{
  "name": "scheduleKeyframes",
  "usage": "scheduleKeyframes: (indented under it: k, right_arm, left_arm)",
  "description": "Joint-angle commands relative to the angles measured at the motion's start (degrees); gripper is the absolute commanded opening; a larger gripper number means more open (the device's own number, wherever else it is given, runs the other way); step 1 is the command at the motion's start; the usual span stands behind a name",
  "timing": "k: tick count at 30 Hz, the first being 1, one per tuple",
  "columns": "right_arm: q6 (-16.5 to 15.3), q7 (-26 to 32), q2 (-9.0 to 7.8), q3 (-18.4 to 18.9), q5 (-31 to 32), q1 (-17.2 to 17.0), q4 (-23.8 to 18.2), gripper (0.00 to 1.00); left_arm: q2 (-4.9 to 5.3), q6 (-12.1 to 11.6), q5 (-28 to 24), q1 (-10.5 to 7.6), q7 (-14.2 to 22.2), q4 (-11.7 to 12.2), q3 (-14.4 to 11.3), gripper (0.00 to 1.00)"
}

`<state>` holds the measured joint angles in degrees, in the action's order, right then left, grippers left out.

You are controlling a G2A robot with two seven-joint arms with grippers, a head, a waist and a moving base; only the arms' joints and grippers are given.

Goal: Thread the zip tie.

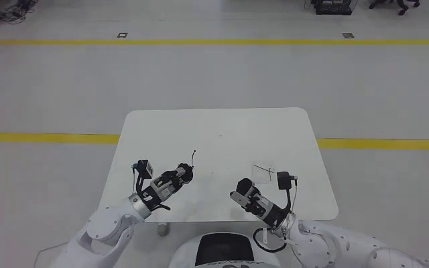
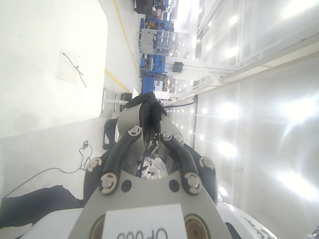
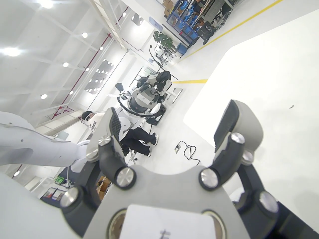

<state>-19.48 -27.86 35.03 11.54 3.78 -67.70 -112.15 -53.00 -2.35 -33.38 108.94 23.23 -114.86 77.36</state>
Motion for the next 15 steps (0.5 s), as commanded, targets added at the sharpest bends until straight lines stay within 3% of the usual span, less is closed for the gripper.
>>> scheduleKeyframes:
  k: [1, 9, 15]
  right_arm:
    - [0.0, 3.4, 0.12, 1.1, -2.3, 0.4, -0.9, 1.00]
    - [0.0, 20.4, 0.43, 7.8, -16.6, 0.2, -0.5, 1.00]
    - [0.0, 33.0, 1.44, 17.6, -28.2, -4.7, 1.2, 1.00]
  left_arm:
    - [0.00, 0.0, 0.0, -0.02, 0.0, 0.0, 0.0, 0.00]
    - [0.00, 0.0, 0.0, -0.02, 0.0, 0.0, 0.0, 0.00]
    - [0.00, 0.0, 0.0, -0.02, 0.0, 0.0, 0.0, 0.00]
